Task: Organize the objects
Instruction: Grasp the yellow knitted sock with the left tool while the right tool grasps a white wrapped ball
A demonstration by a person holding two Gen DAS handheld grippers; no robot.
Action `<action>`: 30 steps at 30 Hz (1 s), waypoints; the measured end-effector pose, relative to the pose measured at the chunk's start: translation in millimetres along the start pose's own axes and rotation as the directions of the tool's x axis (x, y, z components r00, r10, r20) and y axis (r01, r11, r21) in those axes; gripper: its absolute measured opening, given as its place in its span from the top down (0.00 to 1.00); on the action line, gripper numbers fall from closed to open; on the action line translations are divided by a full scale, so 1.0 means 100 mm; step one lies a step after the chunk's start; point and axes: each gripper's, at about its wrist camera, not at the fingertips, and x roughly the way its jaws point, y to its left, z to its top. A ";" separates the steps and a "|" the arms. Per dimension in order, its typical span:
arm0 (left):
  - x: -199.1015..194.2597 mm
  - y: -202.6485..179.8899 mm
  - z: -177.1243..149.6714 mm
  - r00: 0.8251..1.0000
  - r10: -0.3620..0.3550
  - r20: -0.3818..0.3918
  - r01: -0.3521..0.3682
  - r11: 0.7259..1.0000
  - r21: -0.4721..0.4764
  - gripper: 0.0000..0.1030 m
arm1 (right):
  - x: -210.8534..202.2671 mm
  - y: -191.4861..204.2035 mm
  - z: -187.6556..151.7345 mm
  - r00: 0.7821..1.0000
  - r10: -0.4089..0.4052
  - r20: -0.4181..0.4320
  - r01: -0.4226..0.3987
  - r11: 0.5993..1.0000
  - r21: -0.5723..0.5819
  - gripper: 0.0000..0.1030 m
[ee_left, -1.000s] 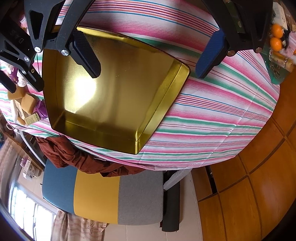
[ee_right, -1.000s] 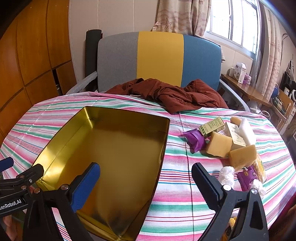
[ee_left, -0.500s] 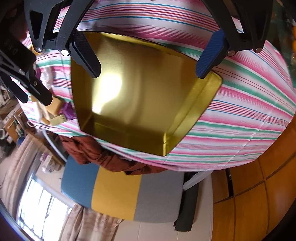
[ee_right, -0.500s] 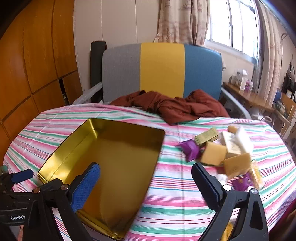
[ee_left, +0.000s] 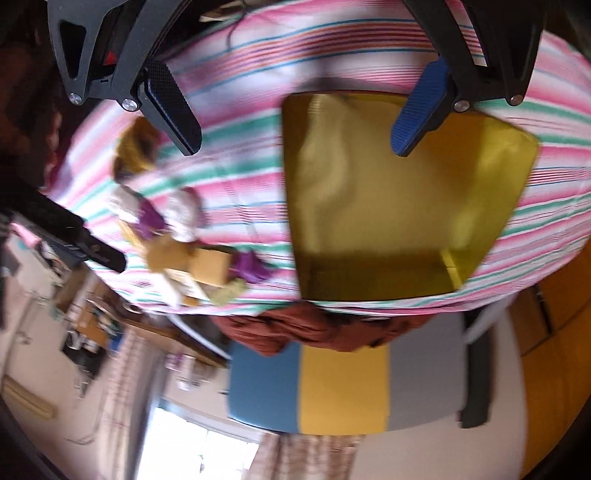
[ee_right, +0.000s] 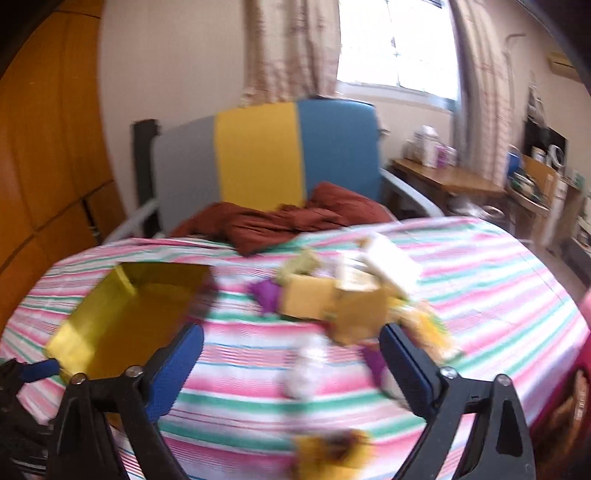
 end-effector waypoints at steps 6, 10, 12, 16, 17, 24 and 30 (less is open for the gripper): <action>0.07 -0.32 0.03 0.996 -0.085 -0.025 0.086 0.996 0.032 0.00 | 0.08 -0.75 -0.25 0.991 -0.118 -0.067 0.122 0.991 0.055 0.20; 0.21 -0.43 0.04 0.978 -0.194 -0.076 0.195 0.981 0.005 0.00 | 0.24 -1.01 -0.42 0.992 -0.078 -0.100 0.082 0.996 0.043 0.23; 0.31 -0.50 0.03 0.968 -0.220 -0.117 0.220 0.975 -0.008 0.00 | 0.35 -1.07 -0.47 0.990 -0.068 -0.121 0.072 0.997 0.028 0.30; 0.39 -0.72 -0.01 0.972 -0.199 -0.126 0.209 0.976 0.066 0.00 | 0.61 -1.06 -0.51 0.987 -0.072 -0.144 0.071 0.997 -0.015 0.36; 0.39 -0.77 -0.02 0.972 -0.200 -0.124 0.212 0.973 0.088 0.00 | 0.67 -1.05 -0.53 0.987 -0.061 -0.147 0.058 0.998 -0.024 0.37; 0.52 -1.00 -0.04 0.969 -0.199 -0.143 0.223 0.959 0.176 0.00 | 0.89 -1.16 -0.71 0.979 -0.051 -0.199 0.058 0.998 0.029 0.50; 0.71 -1.20 -0.06 0.969 -0.200 -0.146 0.229 0.948 0.220 0.00 | 0.82 -1.23 -0.79 0.984 0.014 -0.178 -0.001 0.997 0.073 0.57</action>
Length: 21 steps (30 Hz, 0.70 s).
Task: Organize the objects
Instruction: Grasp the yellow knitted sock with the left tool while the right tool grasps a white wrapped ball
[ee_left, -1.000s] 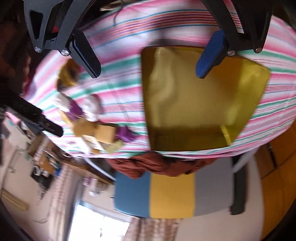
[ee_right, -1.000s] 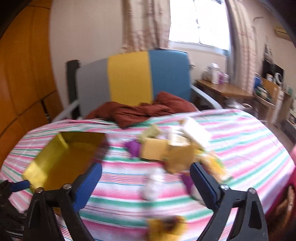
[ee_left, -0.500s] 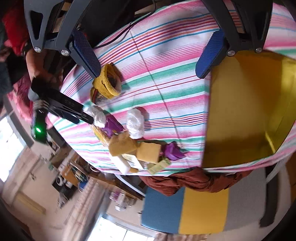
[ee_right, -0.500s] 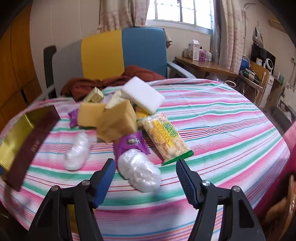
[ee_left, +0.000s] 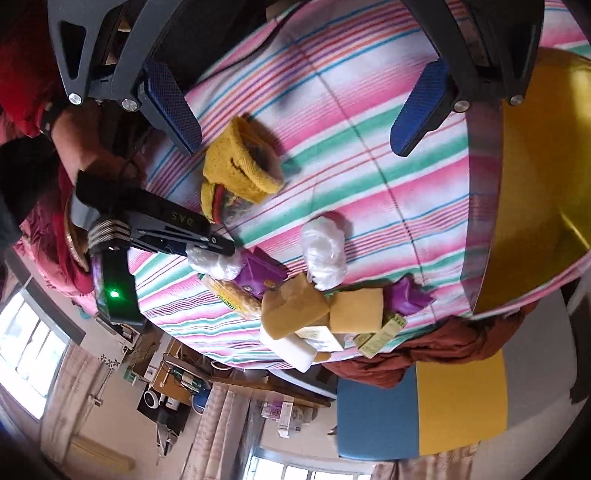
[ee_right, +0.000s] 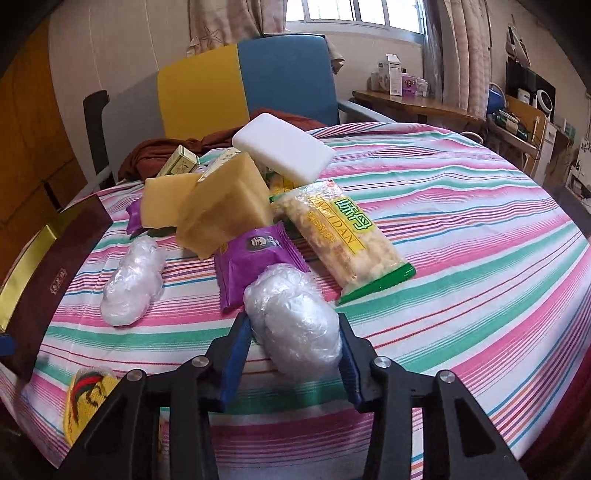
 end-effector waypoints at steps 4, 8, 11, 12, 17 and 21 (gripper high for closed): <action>0.11 -0.18 0.04 0.999 0.039 0.022 -0.040 0.996 0.081 0.00 | -0.07 -0.07 -0.07 1.000 0.007 0.020 -0.008 1.000 0.012 0.59; 0.32 -0.38 0.06 1.000 0.030 0.002 -0.030 0.981 0.194 0.00 | -0.15 -0.16 -0.15 0.999 -0.008 0.049 0.007 1.000 0.020 0.59; 0.48 -0.46 0.07 1.000 0.016 -0.015 -0.012 0.971 0.238 0.00 | -0.17 -0.21 -0.20 0.998 -0.005 0.068 0.003 1.000 0.021 0.64; 0.52 -0.46 0.07 1.000 0.011 -0.018 -0.007 0.971 0.238 0.00 | -0.17 -0.20 -0.20 0.997 -0.012 0.072 0.011 1.000 0.015 0.65; 0.69 -0.42 0.06 0.999 -0.010 -0.032 0.016 0.977 0.213 0.20 | -0.18 -0.22 -0.23 0.996 -0.015 0.090 0.013 1.000 0.024 0.66; 0.74 -0.38 0.02 0.999 -0.040 -0.023 0.044 0.978 0.204 0.29 | -0.21 -0.25 -0.22 0.996 0.019 0.090 -0.023 0.999 0.043 0.64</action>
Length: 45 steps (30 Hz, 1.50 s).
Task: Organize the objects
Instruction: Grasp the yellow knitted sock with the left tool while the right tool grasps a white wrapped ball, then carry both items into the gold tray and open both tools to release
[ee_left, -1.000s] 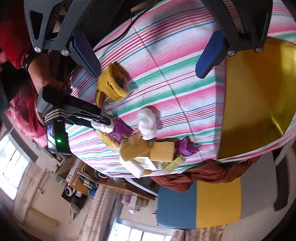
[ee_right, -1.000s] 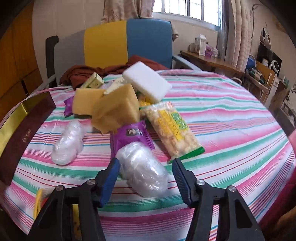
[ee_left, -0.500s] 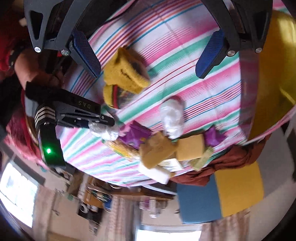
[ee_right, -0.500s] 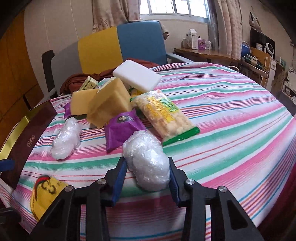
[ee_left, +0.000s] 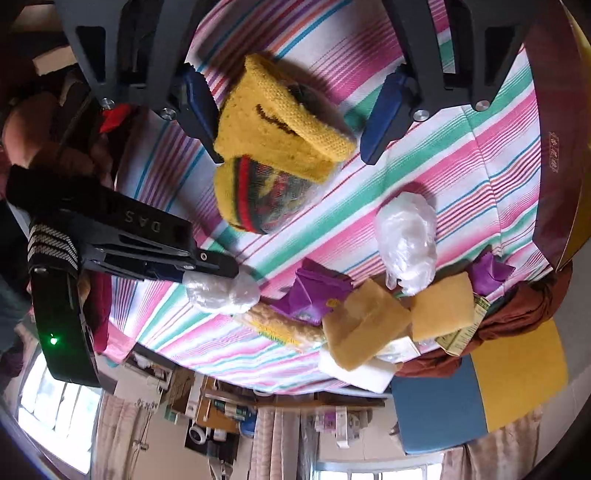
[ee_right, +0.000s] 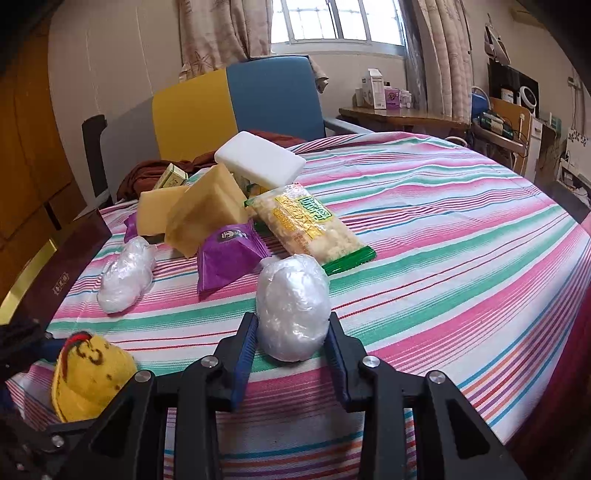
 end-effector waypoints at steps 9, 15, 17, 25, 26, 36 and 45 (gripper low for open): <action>-0.01 -0.03 -0.03 0.999 -0.025 0.026 0.025 1.000 0.018 0.44 | -0.03 -0.01 0.04 1.000 -0.004 0.022 0.004 1.000 -0.009 0.55; -0.01 -0.04 -0.04 1.000 -0.025 0.016 0.024 0.999 0.048 0.47 | 0.07 0.01 0.08 1.000 -0.002 -0.006 0.002 1.000 0.008 0.65; -0.04 -0.04 -0.05 0.999 -0.026 0.024 0.025 0.999 0.045 0.53 | 0.06 0.03 0.09 1.000 0.003 -0.005 -0.003 1.000 -0.002 0.65; -0.23 0.05 -0.10 0.997 -0.060 0.047 0.061 0.998 -0.012 0.63 | -0.13 0.15 0.14 1.000 0.014 -0.003 -0.014 1.000 -0.005 0.65; -0.27 0.07 -0.11 0.997 -0.061 0.055 0.062 0.998 -0.020 0.63 | -0.18 0.18 0.15 1.000 0.024 0.003 -0.024 1.000 -0.010 0.65; -0.76 0.47 -0.21 0.988 -0.060 0.144 0.080 0.987 -0.141 0.63 | -0.38 0.60 0.20 0.995 0.104 0.002 -0.103 0.993 -0.064 0.65; -1.25 1.04 -0.39 0.975 0.044 0.219 0.021 0.958 -0.287 0.63 | -0.44 1.35 0.26 0.973 0.231 0.002 -0.228 0.963 -0.147 0.65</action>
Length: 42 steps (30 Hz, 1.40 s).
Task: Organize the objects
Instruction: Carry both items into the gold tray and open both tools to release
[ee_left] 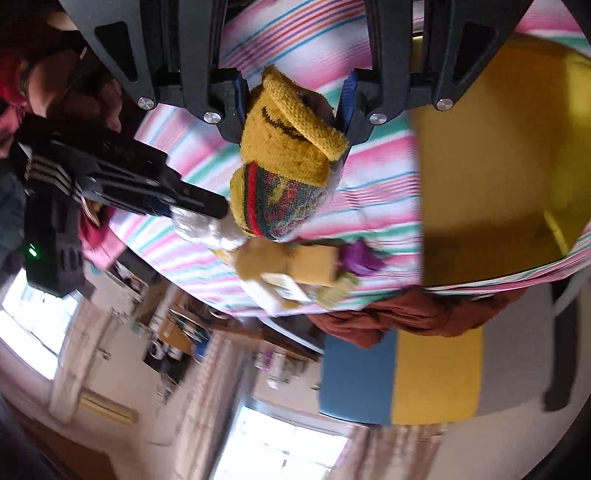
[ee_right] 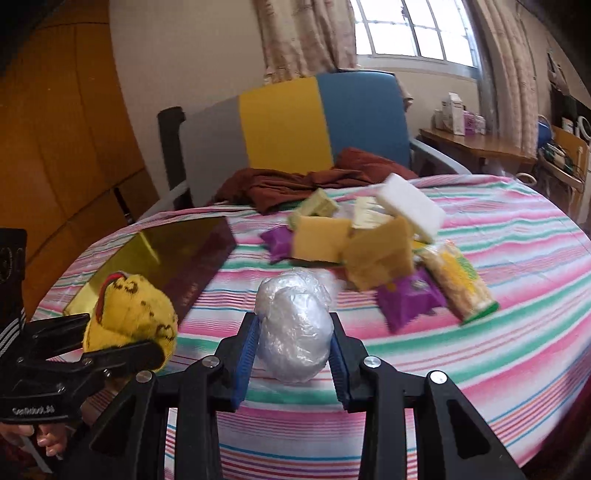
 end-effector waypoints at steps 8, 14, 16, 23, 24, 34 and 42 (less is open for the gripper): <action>-0.36 0.70 -0.02 0.988 0.144 0.055 -0.137 0.984 -0.115 0.63 | 0.09 0.62 0.13 0.993 0.114 0.016 -0.113 0.993 -0.040 0.65; -0.49 1.17 -0.09 0.970 0.239 0.036 -0.230 0.958 -0.170 0.62 | 0.27 1.07 0.22 0.983 0.185 -0.003 -0.185 0.980 -0.069 0.65; -0.51 1.31 -0.12 0.966 0.257 0.026 -0.247 0.950 -0.192 0.62 | 0.33 1.23 0.24 0.979 0.204 -0.016 -0.205 0.975 -0.090 0.65; -0.52 1.69 -0.20 0.954 0.299 -0.016 -0.294 0.922 -0.252 0.62 | 0.61 1.67 0.21 0.969 0.231 -0.088 -0.242 0.959 -0.149 0.65; -0.51 1.73 -0.20 0.952 0.305 -0.021 -0.300 0.920 -0.254 0.62 | 0.65 1.73 0.19 0.967 0.236 -0.097 -0.249 0.956 -0.155 0.65; -0.49 2.08 -0.28 0.923 0.374 -0.096 -0.385 0.874 -0.296 0.51 | 0.99 2.03 0.07 0.946 0.270 -0.178 -0.293 0.949 -0.115 0.55; -0.71 2.11 -0.27 0.906 0.422 -0.042 -0.405 0.833 -0.377 0.19 | 0.90 1.98 0.11 0.947 0.280 -0.159 -0.299 0.948 -0.110 0.51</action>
